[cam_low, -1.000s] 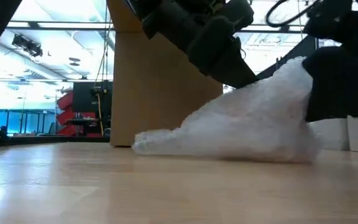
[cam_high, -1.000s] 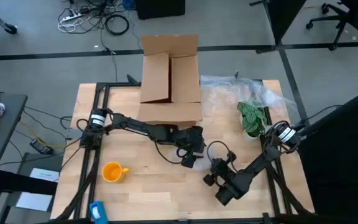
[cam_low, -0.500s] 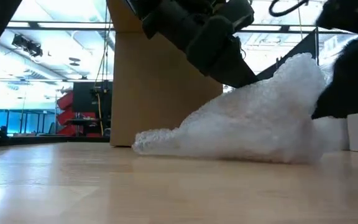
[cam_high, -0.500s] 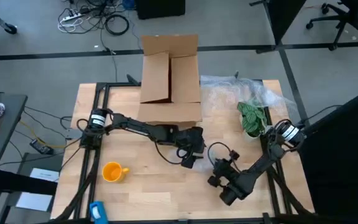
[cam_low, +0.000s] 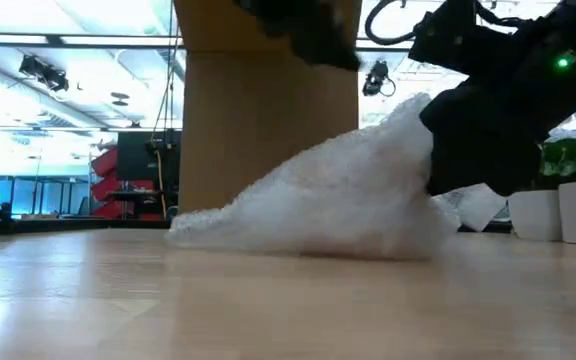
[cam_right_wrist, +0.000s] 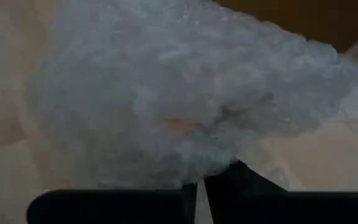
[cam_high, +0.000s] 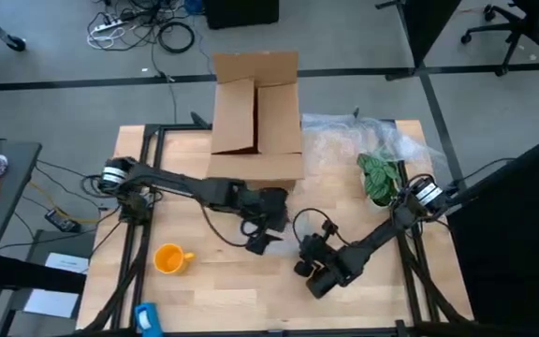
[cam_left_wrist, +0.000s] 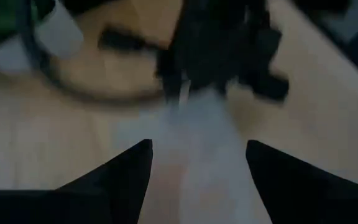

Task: Wrap mug
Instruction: Wrap the orange cup with the bubble wrap

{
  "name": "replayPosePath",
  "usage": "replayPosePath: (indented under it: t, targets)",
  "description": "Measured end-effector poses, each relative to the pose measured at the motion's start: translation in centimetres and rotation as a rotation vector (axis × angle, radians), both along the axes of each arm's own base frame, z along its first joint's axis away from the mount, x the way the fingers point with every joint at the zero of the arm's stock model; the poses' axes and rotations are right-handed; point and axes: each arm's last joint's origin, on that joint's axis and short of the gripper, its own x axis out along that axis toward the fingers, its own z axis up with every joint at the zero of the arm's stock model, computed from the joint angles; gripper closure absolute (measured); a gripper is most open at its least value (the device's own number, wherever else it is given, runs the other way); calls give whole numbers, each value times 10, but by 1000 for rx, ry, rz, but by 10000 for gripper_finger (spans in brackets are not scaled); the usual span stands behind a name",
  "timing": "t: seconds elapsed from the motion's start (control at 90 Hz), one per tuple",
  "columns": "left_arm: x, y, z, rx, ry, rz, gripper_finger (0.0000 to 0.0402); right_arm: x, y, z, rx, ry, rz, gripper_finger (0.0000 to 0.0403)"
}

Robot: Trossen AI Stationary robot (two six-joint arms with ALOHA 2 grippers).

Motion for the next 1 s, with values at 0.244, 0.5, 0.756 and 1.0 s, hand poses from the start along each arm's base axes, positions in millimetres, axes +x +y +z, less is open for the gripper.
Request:
replayPosePath:
  t: [0.244, 0.5, 0.756, 1.0]
  targets:
    - [-34, 6, -26, -3, 239, 169, 154, 2, -1, 0, -13, 45, 35, 403]
    - [-39, 27, -122, -104, 95, 306, 154, 22, -12, 1, -12, 114, 146, 403]
    - [-26, 18, -162, -169, -42, 282, 154, 44, -10, 35, 16, 173, 347, 403]
    - [-3, -5, -175, -227, -136, 221, 154, 66, -23, 88, 231, 320, 526, 403]
